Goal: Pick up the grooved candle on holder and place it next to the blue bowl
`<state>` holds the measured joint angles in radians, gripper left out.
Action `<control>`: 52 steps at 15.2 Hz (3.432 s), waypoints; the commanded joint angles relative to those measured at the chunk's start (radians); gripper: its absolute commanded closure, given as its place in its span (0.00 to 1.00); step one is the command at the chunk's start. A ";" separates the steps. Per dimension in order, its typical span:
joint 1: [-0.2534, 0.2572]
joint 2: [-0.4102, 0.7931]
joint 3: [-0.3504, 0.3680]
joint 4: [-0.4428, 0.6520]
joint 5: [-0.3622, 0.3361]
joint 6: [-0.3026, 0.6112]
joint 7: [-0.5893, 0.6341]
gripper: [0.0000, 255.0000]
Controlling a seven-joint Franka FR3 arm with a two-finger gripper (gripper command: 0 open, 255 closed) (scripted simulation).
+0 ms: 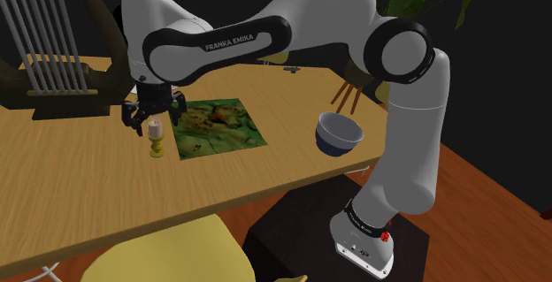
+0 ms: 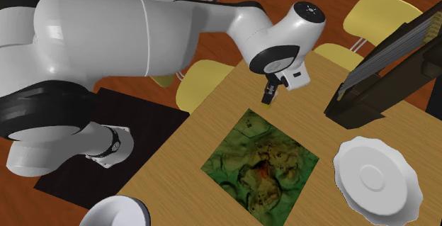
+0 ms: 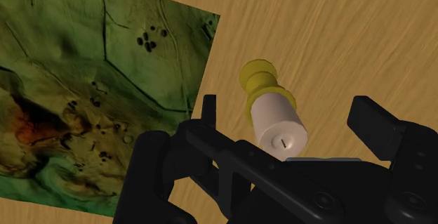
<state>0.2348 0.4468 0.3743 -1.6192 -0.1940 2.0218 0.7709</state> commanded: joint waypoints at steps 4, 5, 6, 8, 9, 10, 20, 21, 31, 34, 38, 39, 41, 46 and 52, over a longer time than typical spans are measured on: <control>0.004 0.029 -0.007 -0.021 -0.013 0.049 0.008 0.00; 0.004 0.032 -0.008 -0.025 -0.015 0.055 0.009 0.00; 0.004 0.033 -0.008 -0.024 -0.015 0.055 0.009 0.00; 0.004 0.033 -0.008 -0.024 -0.015 0.055 0.009 0.00; 0.004 0.033 -0.008 -0.024 -0.015 0.055 0.009 0.00; 0.004 0.033 -0.008 -0.024 -0.015 0.055 0.009 0.00; 0.004 0.032 -0.008 -0.024 -0.015 0.054 0.009 1.00; 0.004 0.032 -0.008 -0.024 -0.015 0.055 0.009 1.00; 0.000 -0.007 0.002 0.028 0.004 -0.033 -0.004 1.00; 0.000 -0.018 0.005 0.052 0.010 -0.068 -0.009 1.00; 0.000 -0.031 0.008 0.088 0.017 -0.116 -0.014 1.00; 0.001 -0.034 0.009 0.097 0.018 -0.128 -0.015 1.00; 0.001 -0.038 0.010 0.118 0.021 -0.152 -0.017 1.00; 0.005 -0.046 0.013 0.175 0.025 -0.216 -0.022 1.00; 0.011 -0.046 0.015 0.255 0.028 -0.296 -0.027 1.00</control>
<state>0.2446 0.4015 0.3888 -1.3779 -0.1671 1.7409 0.7441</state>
